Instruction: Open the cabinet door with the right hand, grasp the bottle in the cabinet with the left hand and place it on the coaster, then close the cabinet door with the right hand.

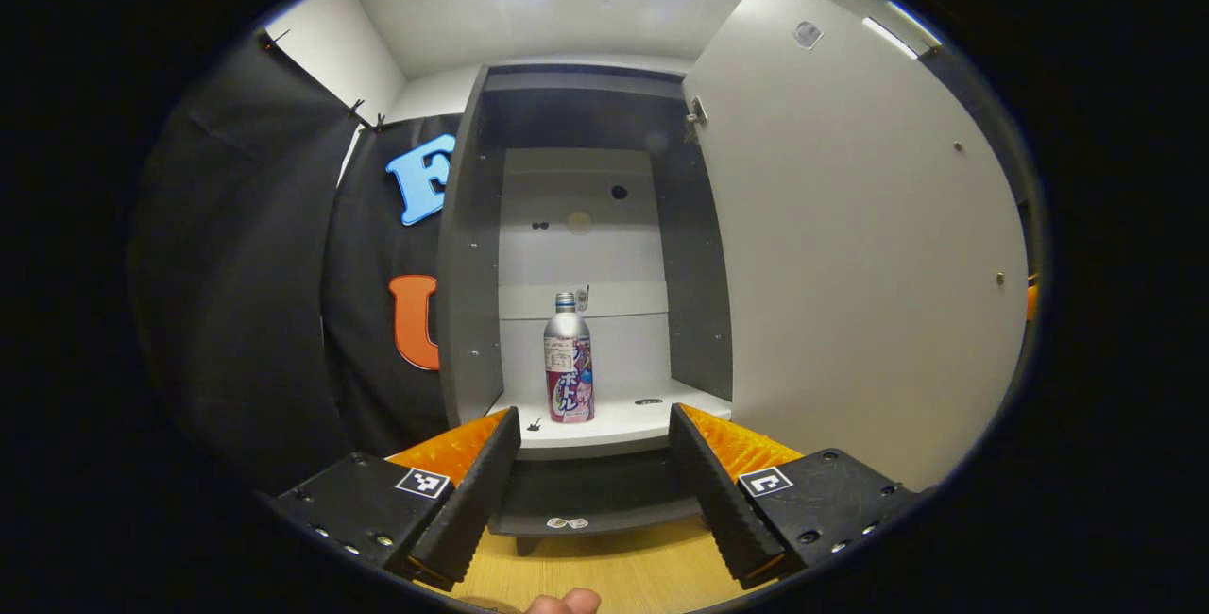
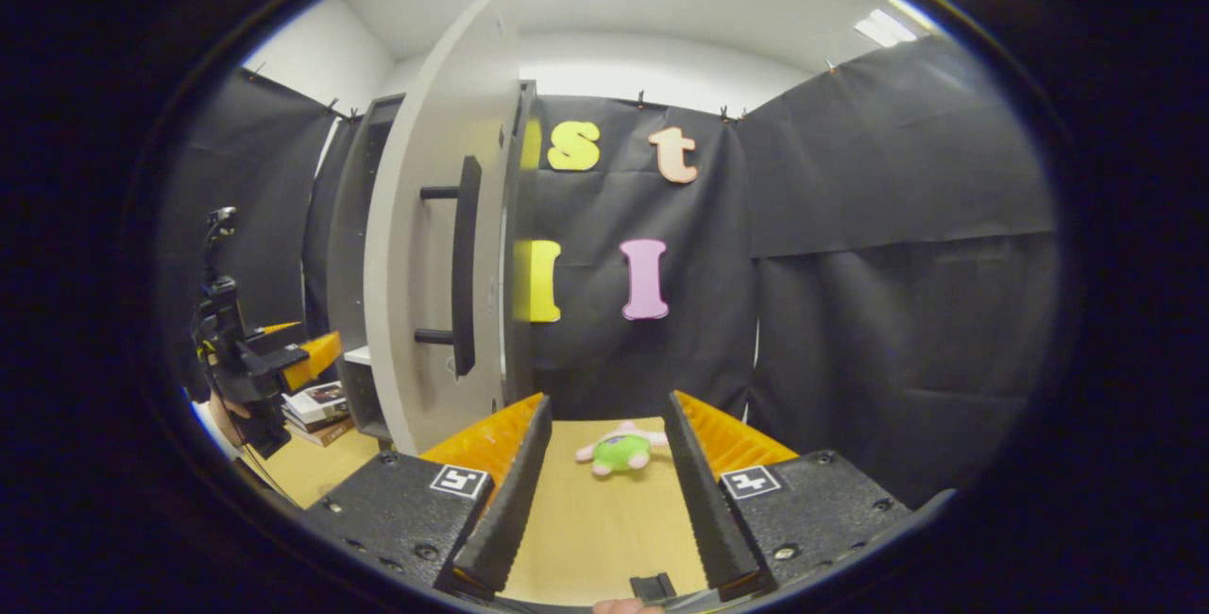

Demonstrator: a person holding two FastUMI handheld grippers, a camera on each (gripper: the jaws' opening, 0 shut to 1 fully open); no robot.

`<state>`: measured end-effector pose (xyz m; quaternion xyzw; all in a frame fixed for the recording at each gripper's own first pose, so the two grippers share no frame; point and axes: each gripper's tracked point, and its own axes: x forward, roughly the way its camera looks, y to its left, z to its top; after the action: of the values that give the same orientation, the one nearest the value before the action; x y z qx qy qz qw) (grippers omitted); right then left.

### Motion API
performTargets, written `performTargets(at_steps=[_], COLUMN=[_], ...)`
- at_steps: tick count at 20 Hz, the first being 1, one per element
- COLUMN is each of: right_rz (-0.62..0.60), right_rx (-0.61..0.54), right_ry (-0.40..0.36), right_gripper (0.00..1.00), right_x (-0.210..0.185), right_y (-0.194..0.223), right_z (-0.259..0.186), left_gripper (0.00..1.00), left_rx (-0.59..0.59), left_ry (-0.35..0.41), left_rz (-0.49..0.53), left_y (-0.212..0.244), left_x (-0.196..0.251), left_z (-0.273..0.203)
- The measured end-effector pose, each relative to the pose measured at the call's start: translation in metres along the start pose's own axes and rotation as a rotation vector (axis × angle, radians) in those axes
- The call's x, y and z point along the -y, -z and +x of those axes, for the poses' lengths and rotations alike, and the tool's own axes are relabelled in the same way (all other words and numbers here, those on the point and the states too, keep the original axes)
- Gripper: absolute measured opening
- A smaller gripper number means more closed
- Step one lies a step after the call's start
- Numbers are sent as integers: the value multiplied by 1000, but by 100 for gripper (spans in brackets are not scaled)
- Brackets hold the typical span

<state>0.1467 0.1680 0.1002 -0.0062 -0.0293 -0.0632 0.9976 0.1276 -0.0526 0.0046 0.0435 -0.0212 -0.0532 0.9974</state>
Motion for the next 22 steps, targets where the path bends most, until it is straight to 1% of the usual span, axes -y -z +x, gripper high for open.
performTargets(at_steps=[2, 3, 5, 9, 13, 15, 18, 22], right_rz=[25, 35, 43, 32, 23, 13, -3, 7], right_rx=[9, 10, 6, -10, -17, -19, -22, -33], right_ry=[10, 15, 28, 66, 101, 122, 148, 167], right_gripper=[83, 83, 83, 83, 83, 83, 83, 83], right_x=[0, 0, 3, 12, 20, 24, 28, 31], right_y=[-1, 0, 1, 2, 3, 3, 3, 4], right_z=[0, 0, 1, 1, -2, -5, -1, 0], left_gripper=[95, 95, 95, 95, 95, 96, 95, 95], left_rx=[0, 3, 0, -8, -28, -57, -75, -71], left_ry=[4, -3, -14, -64, -97, -112, -108, -101], left_rz=[20, 26, 8, -33, -8, 5, -4, -11], left_y=[-5, -7, -4, -3, 6, 16, 26, 34], left_x=[-2, -6, -10, -28, -42, -49, -52, -53], left_z=[29, 45, 75, 127, 171, 187, 204, 218])
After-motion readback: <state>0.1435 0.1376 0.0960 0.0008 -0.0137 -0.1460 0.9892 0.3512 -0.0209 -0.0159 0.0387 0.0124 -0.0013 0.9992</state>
